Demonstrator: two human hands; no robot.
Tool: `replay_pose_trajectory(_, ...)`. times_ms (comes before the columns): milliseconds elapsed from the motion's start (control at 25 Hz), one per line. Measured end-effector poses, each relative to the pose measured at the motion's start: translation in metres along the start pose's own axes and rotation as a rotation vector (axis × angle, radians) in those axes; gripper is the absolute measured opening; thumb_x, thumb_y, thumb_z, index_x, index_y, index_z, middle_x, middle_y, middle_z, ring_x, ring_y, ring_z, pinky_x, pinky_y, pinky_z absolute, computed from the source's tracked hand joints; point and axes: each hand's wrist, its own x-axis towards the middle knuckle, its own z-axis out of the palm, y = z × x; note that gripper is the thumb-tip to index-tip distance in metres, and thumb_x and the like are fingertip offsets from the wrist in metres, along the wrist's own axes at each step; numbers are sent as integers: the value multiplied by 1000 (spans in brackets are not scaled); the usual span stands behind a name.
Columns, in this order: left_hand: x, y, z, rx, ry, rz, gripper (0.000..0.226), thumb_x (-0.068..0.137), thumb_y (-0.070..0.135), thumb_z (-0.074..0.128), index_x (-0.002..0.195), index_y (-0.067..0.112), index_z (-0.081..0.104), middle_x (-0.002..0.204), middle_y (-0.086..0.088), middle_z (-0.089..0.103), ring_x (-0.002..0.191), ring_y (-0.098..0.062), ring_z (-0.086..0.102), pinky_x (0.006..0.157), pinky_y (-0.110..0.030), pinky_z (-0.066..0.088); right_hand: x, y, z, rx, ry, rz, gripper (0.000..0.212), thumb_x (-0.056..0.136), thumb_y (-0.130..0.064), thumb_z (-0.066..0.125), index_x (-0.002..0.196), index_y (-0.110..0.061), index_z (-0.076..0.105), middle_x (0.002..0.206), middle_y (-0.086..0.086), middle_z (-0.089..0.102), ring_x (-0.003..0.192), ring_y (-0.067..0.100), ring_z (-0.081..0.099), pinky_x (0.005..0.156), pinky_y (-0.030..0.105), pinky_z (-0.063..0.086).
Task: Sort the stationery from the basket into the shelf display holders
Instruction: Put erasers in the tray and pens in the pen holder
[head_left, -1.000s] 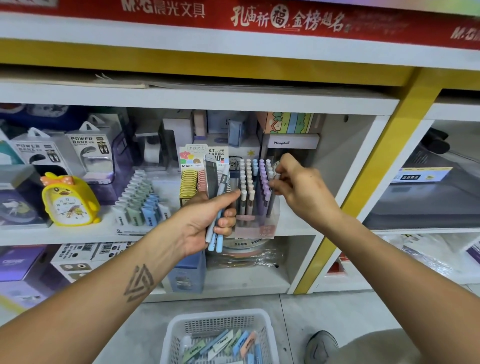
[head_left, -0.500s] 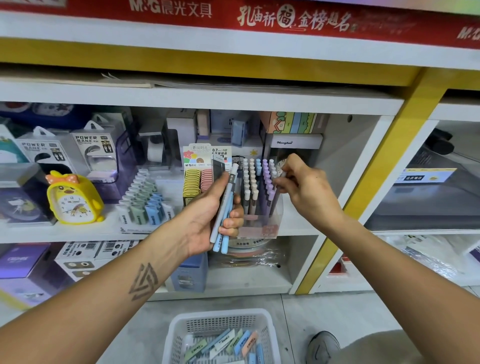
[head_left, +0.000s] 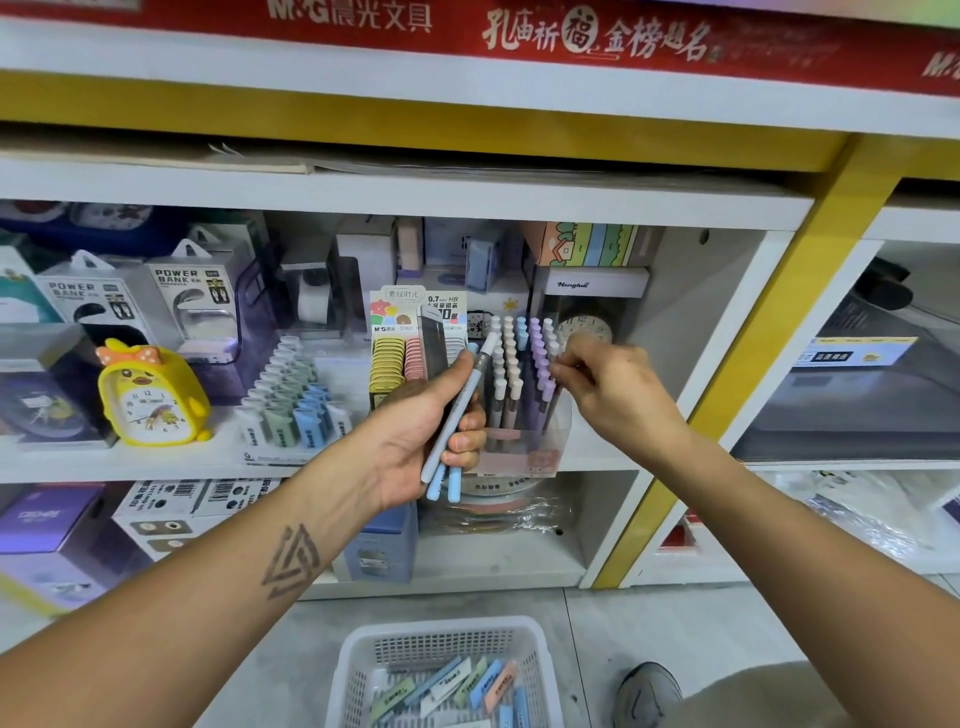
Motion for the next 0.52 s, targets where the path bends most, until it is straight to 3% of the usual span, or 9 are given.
replay_pose_trajectory(120, -1, 0, 2, 26, 7, 47, 34, 88, 43, 68, 79, 15, 52, 60, -4, 40, 46, -13, 34, 38, -21, 28, 3, -13, -7, -98, 105, -29, 26, 100, -28, 59, 90, -10, 74, 87, 0, 65, 78, 20, 60, 70, 35, 49)
replay_pose_trajectory(200, -1, -1, 2, 37, 11, 68, 32, 89, 42, 67, 79, 14, 55, 60, -4, 40, 45, -14, 34, 38, -21, 29, 5, -32, -12, 284, 91, 62, 21, 100, -29, 60, 100, -14, 74, 85, 2, 71, 70, 12, 62, 62, 27, 48)
replay_pose_trajectory(280, 0, -2, 4, 58, 6, 80, 32, 90, 43, 66, 78, 15, 58, 60, -5, 40, 45, -14, 35, 38, -21, 30, 6, -50, -10, 665, -49, 172, 16, 98, -26, 64, 108, -14, 68, 78, 13, 73, 57, 14, 61, 48, 25, 45)
replay_pose_trajectory(400, 0, -4, 6, 101, 11, 83, 32, 90, 45, 65, 80, 15, 66, 60, -5, 43, 46, -15, 38, 39, -21, 31, 6, -61, -2, 845, -119, 191, 13, 93, -7, 68, 104, -1, 65, 65, 13, 67, 51, 18, 59, 46, 24, 46)
replay_pose_trajectory(520, 1, -3, 3, 129, 148, 52, 35, 88, 45, 67, 87, 11, 58, 59, -7, 50, 45, -19, 44, 39, -22, 35, 13, -48, -16, 950, 44, 272, 11, 93, 2, 65, 102, -1, 70, 65, 8, 69, 52, 17, 61, 52, 26, 51)
